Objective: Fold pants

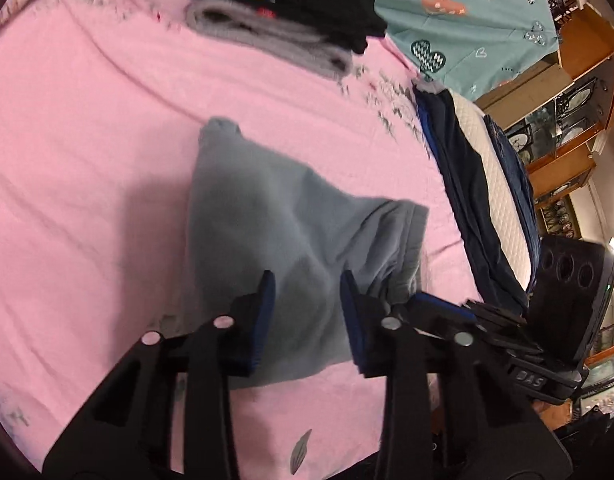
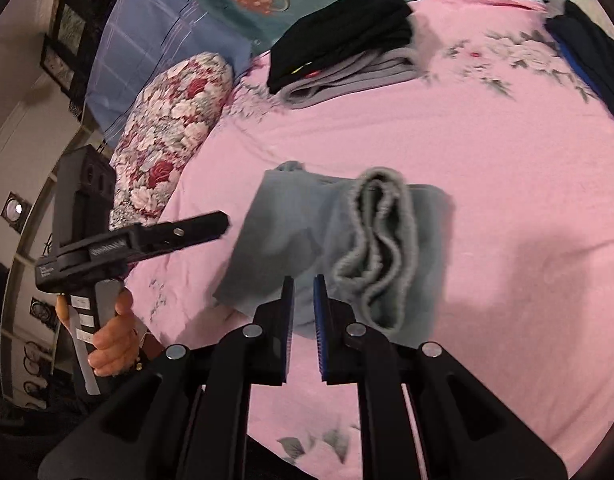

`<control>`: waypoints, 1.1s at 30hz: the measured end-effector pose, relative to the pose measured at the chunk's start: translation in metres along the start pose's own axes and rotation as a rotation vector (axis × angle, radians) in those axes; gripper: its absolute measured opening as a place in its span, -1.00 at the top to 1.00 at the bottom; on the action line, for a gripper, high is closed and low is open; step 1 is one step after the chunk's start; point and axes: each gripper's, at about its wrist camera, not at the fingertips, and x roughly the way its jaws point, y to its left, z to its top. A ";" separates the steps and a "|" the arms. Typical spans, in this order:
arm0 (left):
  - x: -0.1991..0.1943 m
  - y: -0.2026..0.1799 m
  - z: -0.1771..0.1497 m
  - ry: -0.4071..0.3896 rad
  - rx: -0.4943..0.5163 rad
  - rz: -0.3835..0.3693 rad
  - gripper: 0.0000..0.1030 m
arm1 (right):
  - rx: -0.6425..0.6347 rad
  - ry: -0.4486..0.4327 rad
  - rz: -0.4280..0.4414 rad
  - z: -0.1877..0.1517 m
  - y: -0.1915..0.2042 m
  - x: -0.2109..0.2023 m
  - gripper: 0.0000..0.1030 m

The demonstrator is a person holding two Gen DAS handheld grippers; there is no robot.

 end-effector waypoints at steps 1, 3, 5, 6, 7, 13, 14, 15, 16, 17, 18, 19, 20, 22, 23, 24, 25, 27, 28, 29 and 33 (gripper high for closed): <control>0.008 0.001 -0.001 0.011 -0.002 0.006 0.40 | -0.004 0.015 -0.006 0.004 0.003 0.010 0.78; 0.022 0.005 -0.003 0.029 0.005 0.045 0.40 | 0.013 0.036 -0.133 0.006 -0.001 0.027 0.78; 0.028 0.008 -0.005 0.027 0.011 0.039 0.41 | 0.062 0.021 -0.301 0.001 -0.015 0.025 0.78; 0.028 0.009 -0.005 0.021 0.017 0.034 0.41 | 0.087 0.011 -0.348 -0.003 -0.023 0.018 0.78; 0.029 0.009 -0.005 0.019 0.026 0.031 0.41 | 0.115 0.006 -0.361 -0.007 -0.031 0.011 0.78; 0.018 0.005 -0.009 0.020 0.044 0.049 0.37 | 0.120 0.032 -0.364 -0.013 -0.037 0.003 0.77; 0.009 0.004 -0.013 0.008 0.053 0.058 0.31 | 0.113 0.044 -0.367 -0.009 -0.033 0.002 0.77; 0.000 0.003 -0.017 -0.014 0.061 0.066 0.16 | 0.100 0.043 -0.356 -0.004 -0.027 -0.002 0.77; -0.009 0.004 -0.020 -0.031 0.064 0.064 0.13 | 0.081 0.030 -0.335 0.003 -0.020 -0.007 0.77; -0.016 0.003 -0.024 -0.045 0.067 0.053 0.12 | 0.051 0.016 -0.299 0.015 -0.008 -0.010 0.76; -0.021 0.002 -0.026 -0.047 0.071 0.041 0.12 | 0.019 0.012 -0.253 0.026 0.004 -0.009 0.76; -0.024 0.001 -0.027 -0.048 0.073 0.030 0.12 | -0.021 0.020 -0.182 0.040 0.017 -0.004 0.76; -0.024 -0.001 -0.028 -0.050 0.073 0.014 0.12 | -0.045 0.036 -0.138 0.052 0.026 0.004 0.73; -0.021 -0.006 -0.027 -0.045 0.085 -0.002 0.15 | -0.087 0.089 -0.088 0.074 0.040 0.035 0.58; -0.017 -0.009 -0.028 -0.037 0.098 0.003 0.21 | -0.100 0.127 -0.093 0.086 0.044 0.059 0.58; -0.011 -0.012 -0.028 -0.022 0.115 0.015 0.44 | -0.106 0.159 -0.108 0.094 0.046 0.078 0.58; -0.004 -0.013 -0.030 -0.003 0.125 0.030 0.61 | -0.112 0.190 -0.125 0.100 0.047 0.096 0.58; 0.012 -0.009 -0.031 0.045 0.115 0.064 0.72 | -0.108 0.240 -0.153 0.108 0.047 0.127 0.60; 0.019 -0.006 -0.031 0.065 0.107 0.086 0.81 | -0.105 0.249 -0.161 0.110 0.046 0.135 0.61; 0.022 -0.004 -0.032 0.060 0.106 0.088 0.81 | -0.112 0.251 -0.180 0.112 0.046 0.144 0.62; 0.021 -0.005 -0.032 0.059 0.119 0.099 0.82 | -0.067 0.282 -0.241 0.114 0.028 0.175 0.69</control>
